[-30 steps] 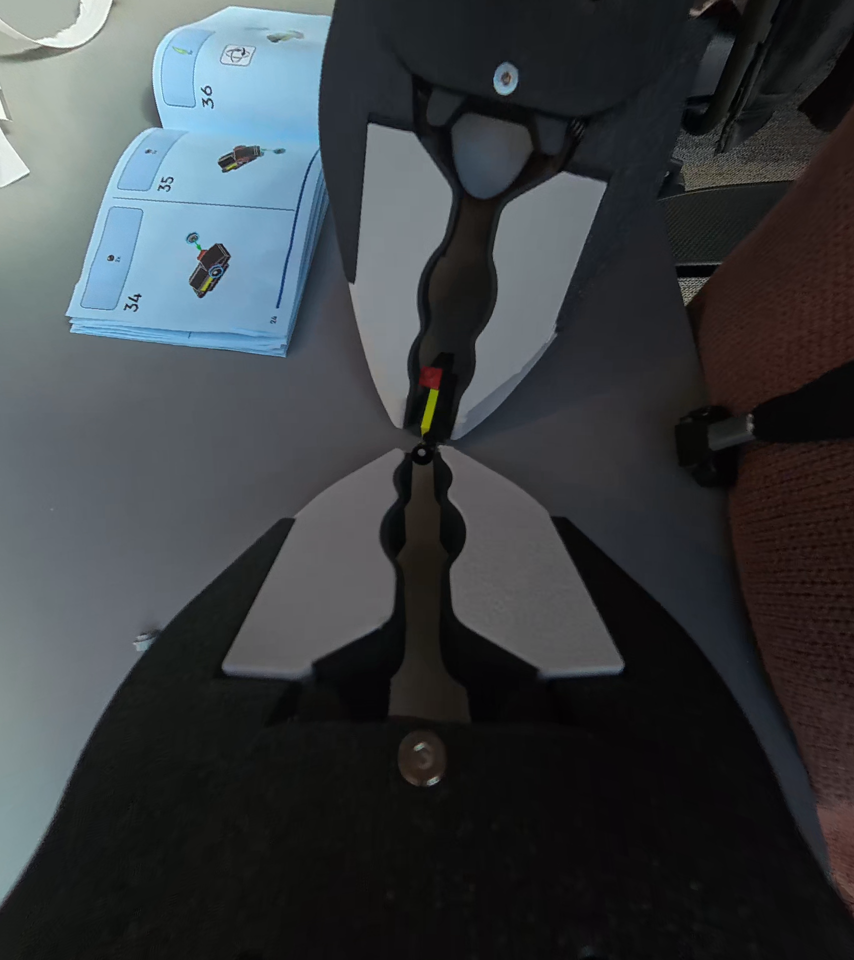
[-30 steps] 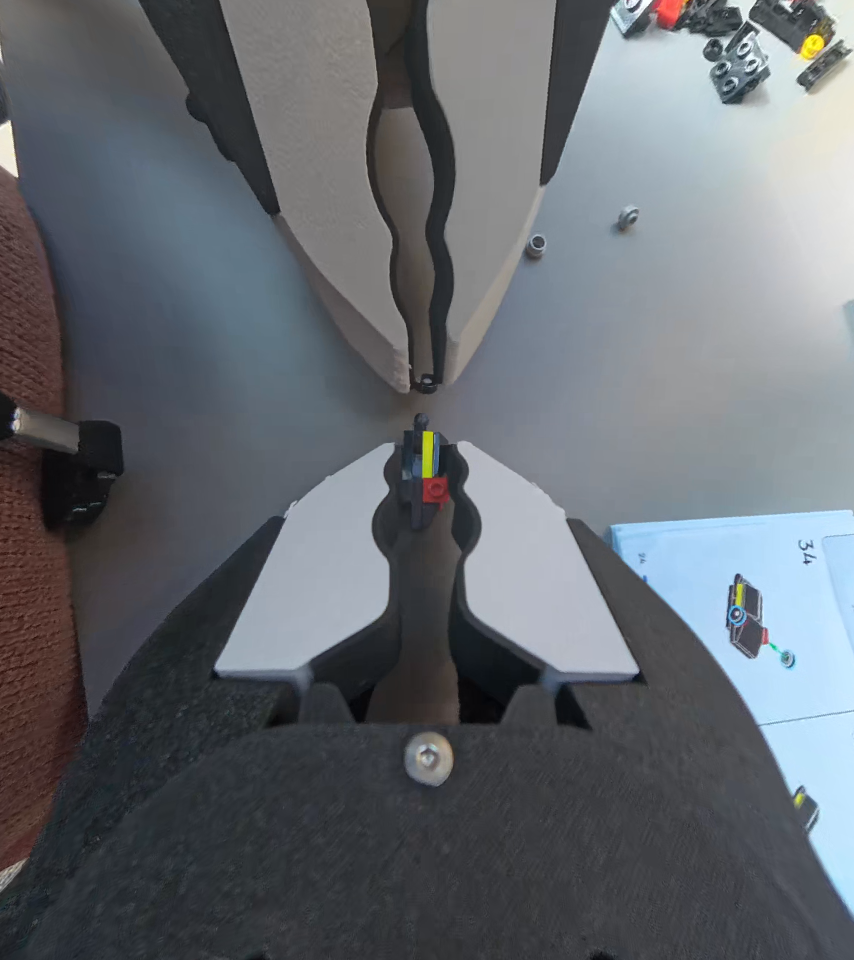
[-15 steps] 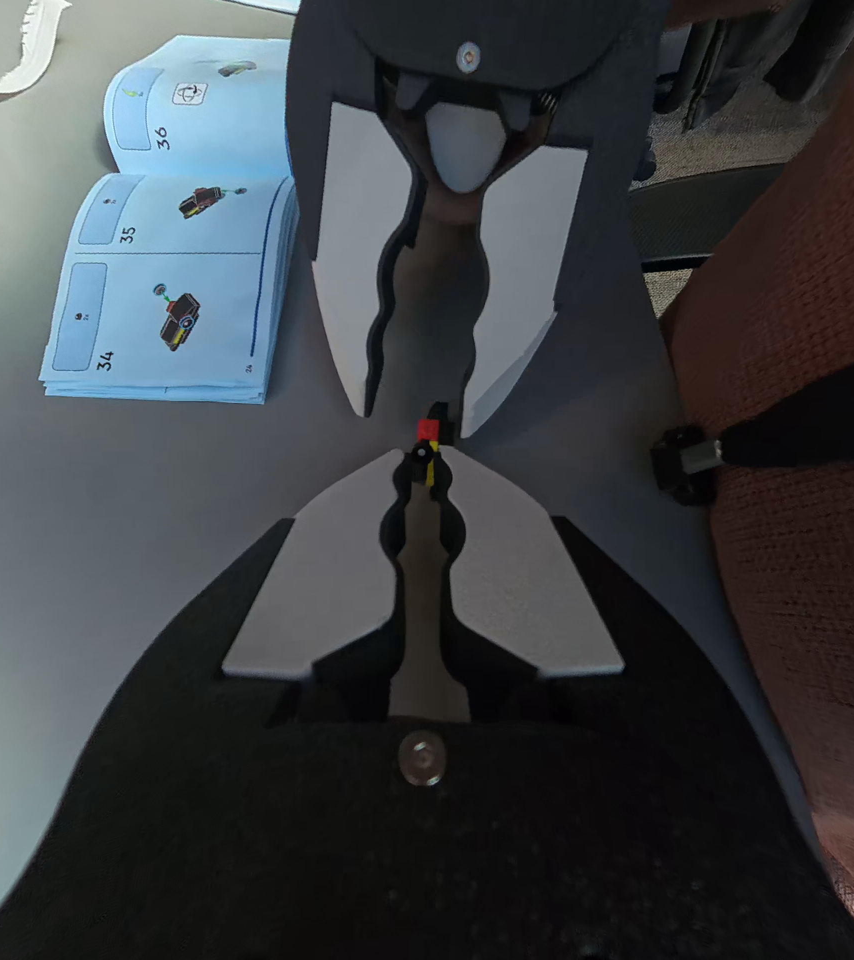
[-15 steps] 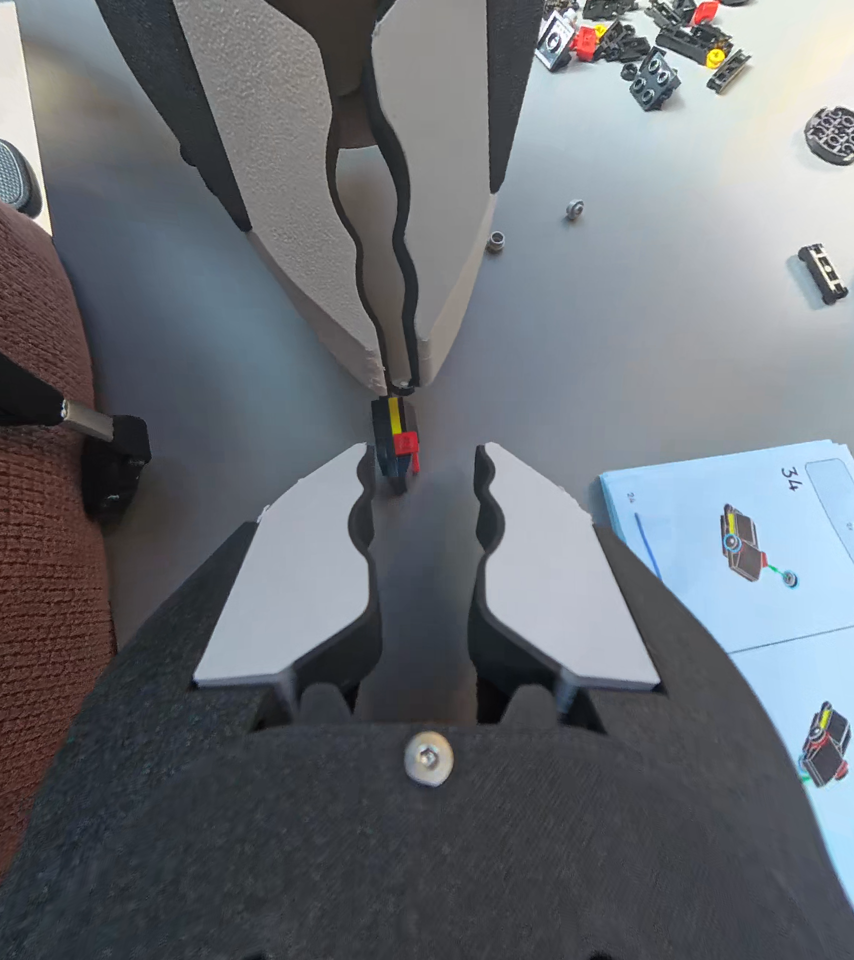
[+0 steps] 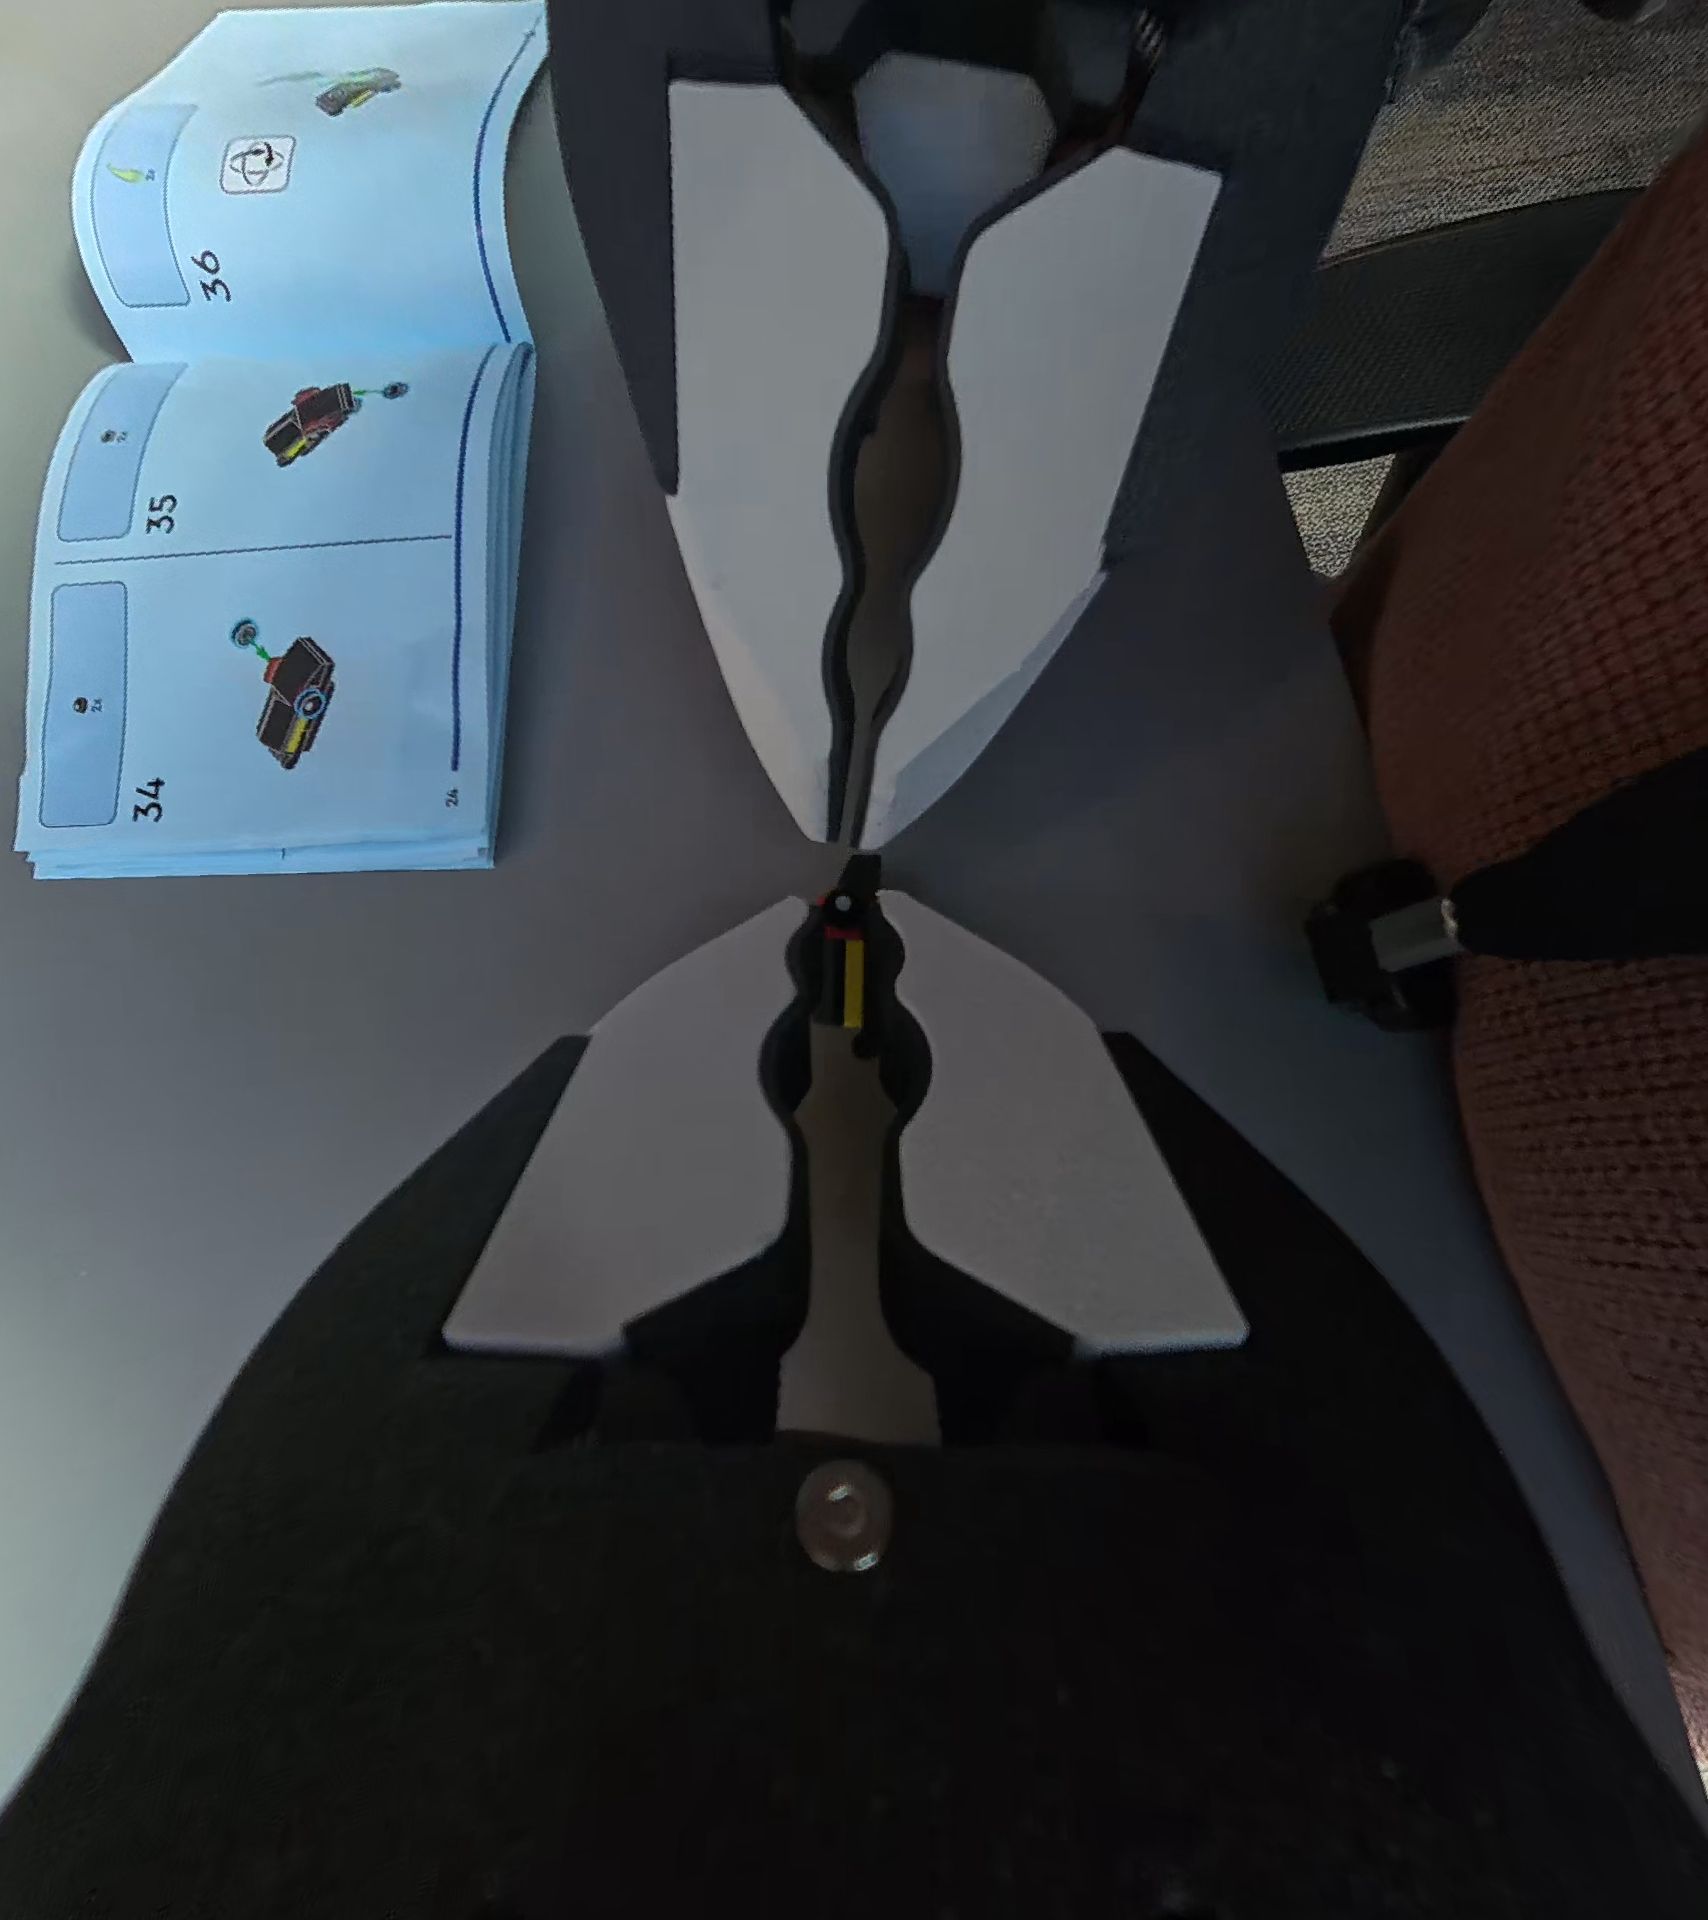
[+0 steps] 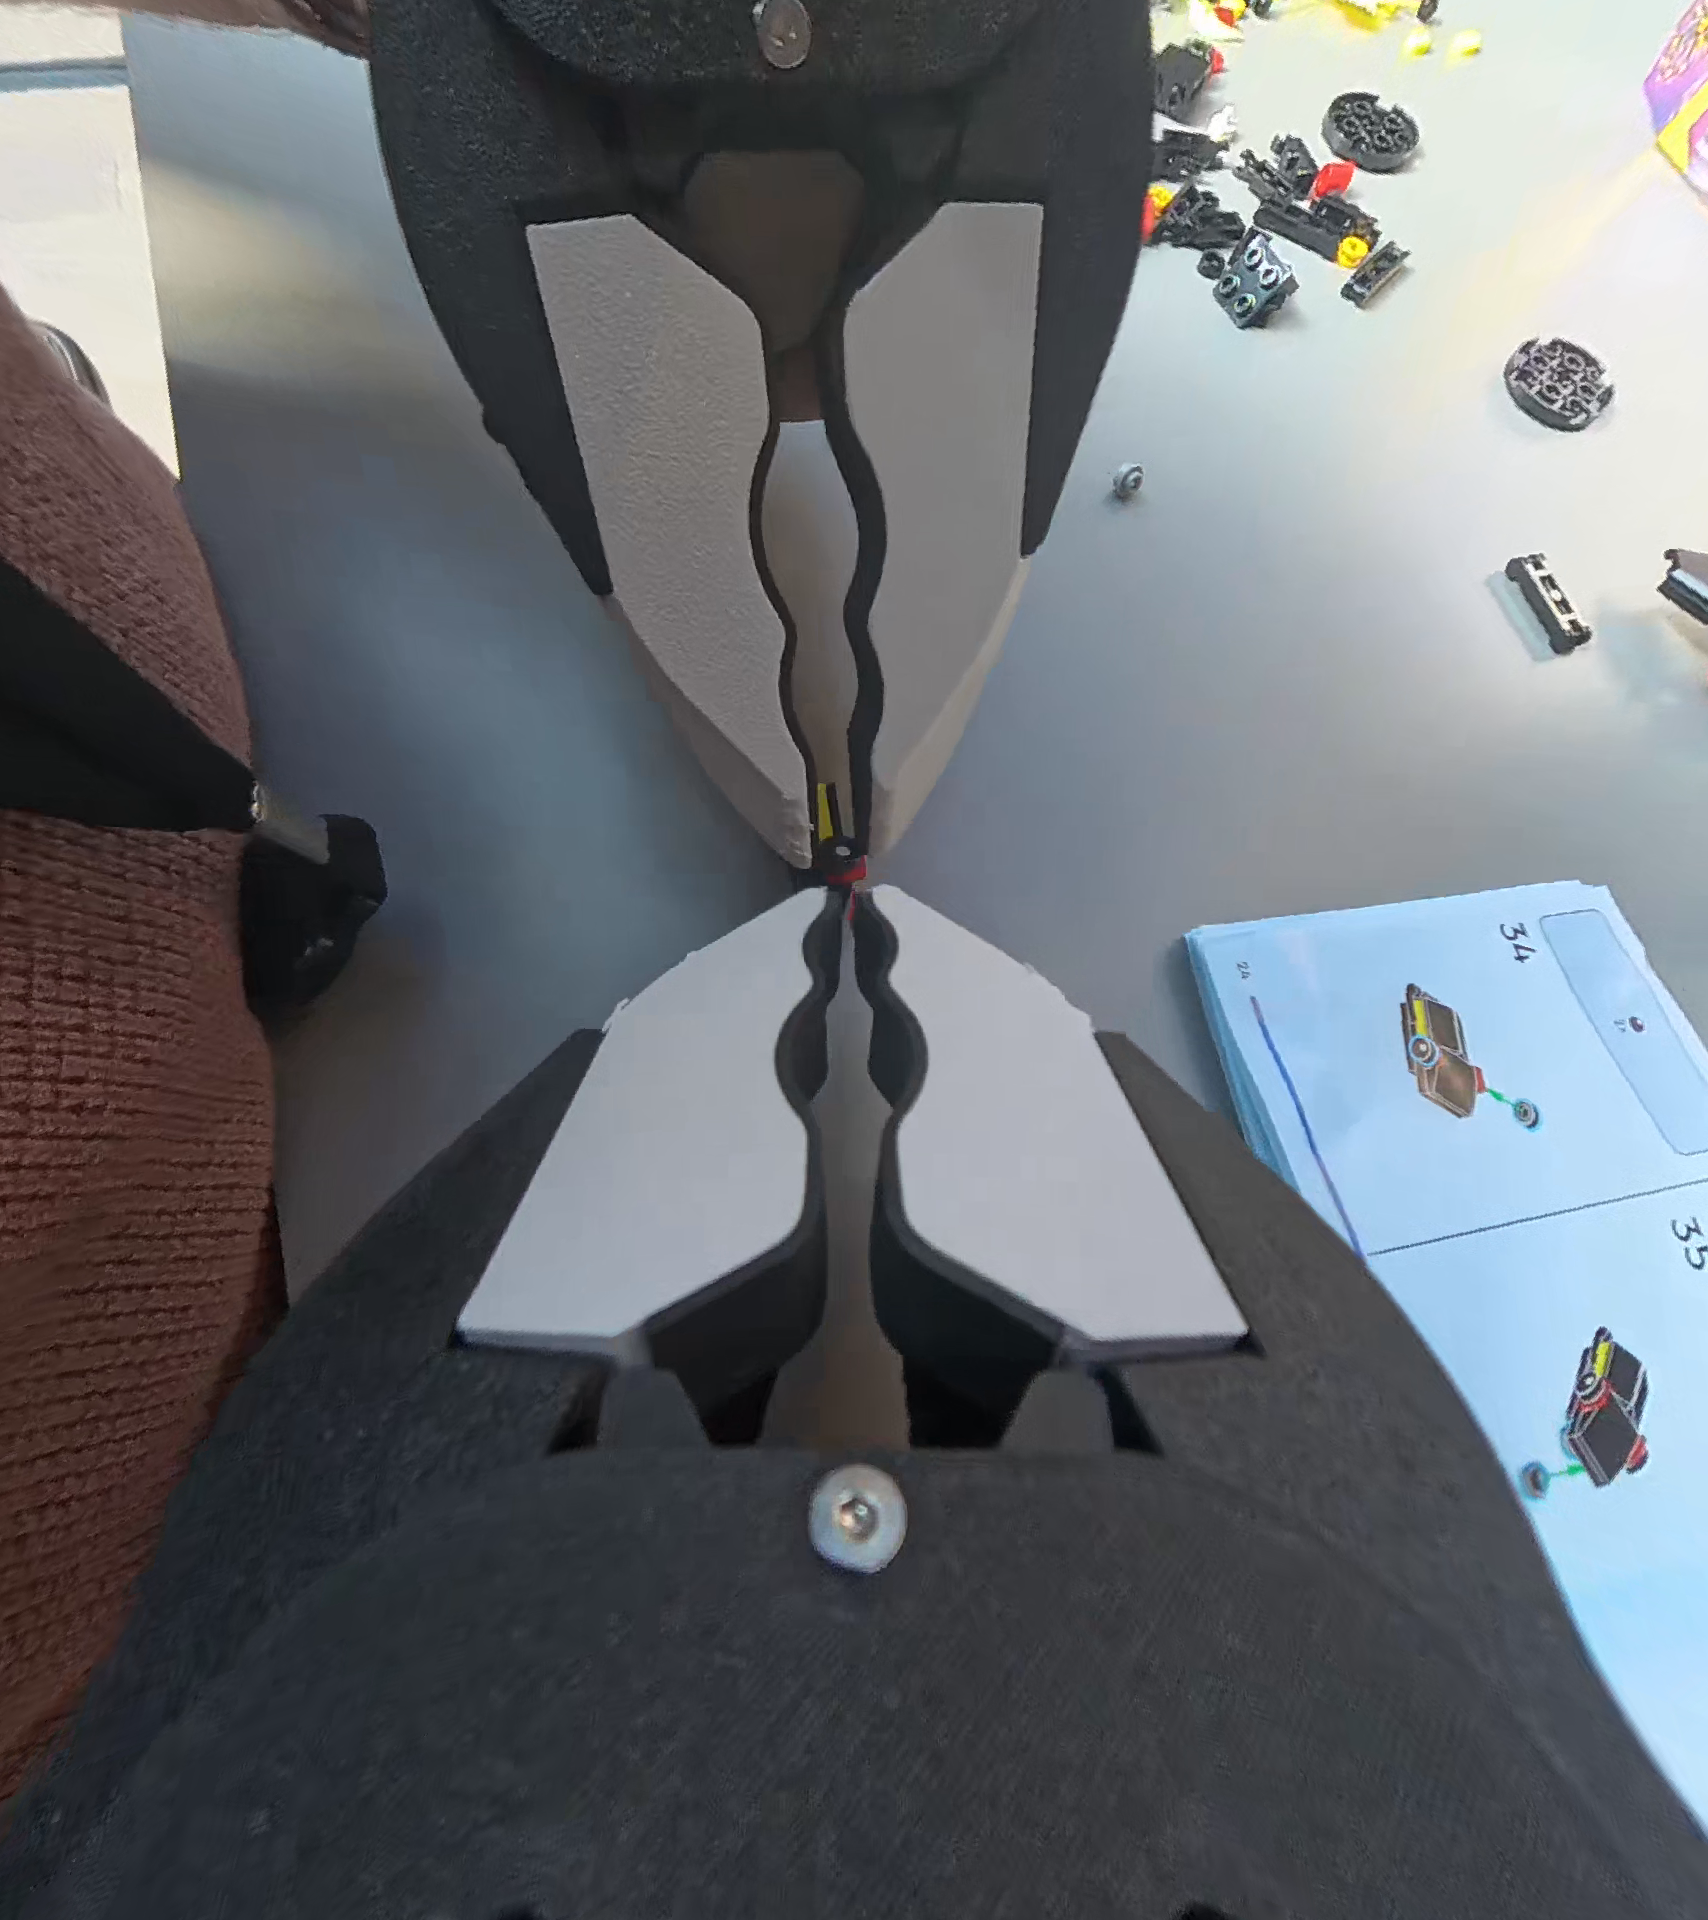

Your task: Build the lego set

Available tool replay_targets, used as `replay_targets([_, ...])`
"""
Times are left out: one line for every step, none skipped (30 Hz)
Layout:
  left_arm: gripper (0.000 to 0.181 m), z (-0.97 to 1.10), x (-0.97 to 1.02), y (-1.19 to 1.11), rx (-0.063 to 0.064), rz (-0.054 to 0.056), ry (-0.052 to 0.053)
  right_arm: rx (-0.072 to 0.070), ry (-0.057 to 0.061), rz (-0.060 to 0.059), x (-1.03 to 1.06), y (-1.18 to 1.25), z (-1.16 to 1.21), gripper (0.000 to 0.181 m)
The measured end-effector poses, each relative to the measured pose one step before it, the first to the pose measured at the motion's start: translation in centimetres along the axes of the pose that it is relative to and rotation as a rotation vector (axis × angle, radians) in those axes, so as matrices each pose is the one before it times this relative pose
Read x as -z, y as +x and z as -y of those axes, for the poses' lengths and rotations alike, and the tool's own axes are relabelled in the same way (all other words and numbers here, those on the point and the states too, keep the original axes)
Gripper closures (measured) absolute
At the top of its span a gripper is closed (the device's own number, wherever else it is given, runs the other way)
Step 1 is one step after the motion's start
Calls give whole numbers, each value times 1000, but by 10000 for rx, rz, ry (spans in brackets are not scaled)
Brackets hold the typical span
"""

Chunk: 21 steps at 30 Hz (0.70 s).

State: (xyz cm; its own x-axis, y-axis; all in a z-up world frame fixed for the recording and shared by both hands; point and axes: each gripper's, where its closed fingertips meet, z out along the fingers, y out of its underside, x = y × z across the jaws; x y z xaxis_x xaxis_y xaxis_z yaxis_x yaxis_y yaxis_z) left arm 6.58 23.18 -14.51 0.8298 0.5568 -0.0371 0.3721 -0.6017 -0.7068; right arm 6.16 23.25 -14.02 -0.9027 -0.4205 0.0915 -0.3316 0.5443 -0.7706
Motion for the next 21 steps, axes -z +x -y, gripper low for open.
replay_targets([174, 5, -14, 5, 6, -22, -12, -426, 8, 106, -75, 102, -129, 179])
replay_targets([174, 4, -11, -12, -6, 2, -12, -628, 49, 298, -99, -60, -67, 176])
replay_targets([174, -9, 9, -44, -11, 19, -23, -731, 114, 286, -62, 17, 28, 172])
replay_targets([174, -23, 22, -39, 1, 13, -24, -633, 144, 247, 0, 106, 87, 170])
replay_targets([174, -29, 45, 8, -1, -9, -21, -512, 66, 239, 25, 103, 16, 170])
replay_targets([174, -31, 21, 24, -10, -11, -18, -452, 100, 322, 52, -60, 104, 169])
replay_targets([174, -26, 5, -8, -2, 1, -10, -399, 138, 297, 55, -95, 166, 169])
replay_targets([174, -14, 15, 3, 18, -16, 5, -321, 69, 212, 24, -23, 88, 169])
replay_targets([174, 12, -12, 23, 25, -34, 28, -160, -44, 78, -44, 62, -57, 169])
replay_targets([174, 10, -27, -24, 15, 6, 22, -4, -110, -58, -100, 112, -152, 169])
replay_targets([174, -25, -11, -119, -2, 56, -11, -20, -74, -42, -106, 57, -103, 169])
replay_targets([174, -28, 11, -60, -10, 28, -27, -95, -41, 111, -107, -139, -61, 169])
replay_targets([174, 5, 6, 21, -4, -25, -4, -152, 43, 153, -107, -185, 58, 169])
replay_targets([174, 35, -22, 54, 1, -25, 21, -107, 77, 23, -79, 11, 113, 169])
replay_targets([174, 9, -9, 26, 9, -7, 23, -64, 67, -87, -37, 186, 104, 170])
replay_targets([174, -13, 8, 10, 19, -8, 17, -66, 18, -112, -39, 232, 88, 171])
replay_targets([174, -45, -3, 12, 15, -9, -9, -40, 60, 2, -35, 35, 149, 172])
replay_targets([174, -69, -14, 2, 4, -3, -21, -30, 26, 33, -64, -39, 95, 172])
replay_targets([174, -30, -21, 27, 5, -9, 9, 25, -15, -73, -99, 50, 28, 173])
replay_targets([174, -39, 10, -7, 3, 7, 1, 76, -83, -58, -107, 18, -71, 173])
replay_targets([174, -56, 19, -67, 5, 38, -14, 51, -23, -27, -57, -19, 4, 173])
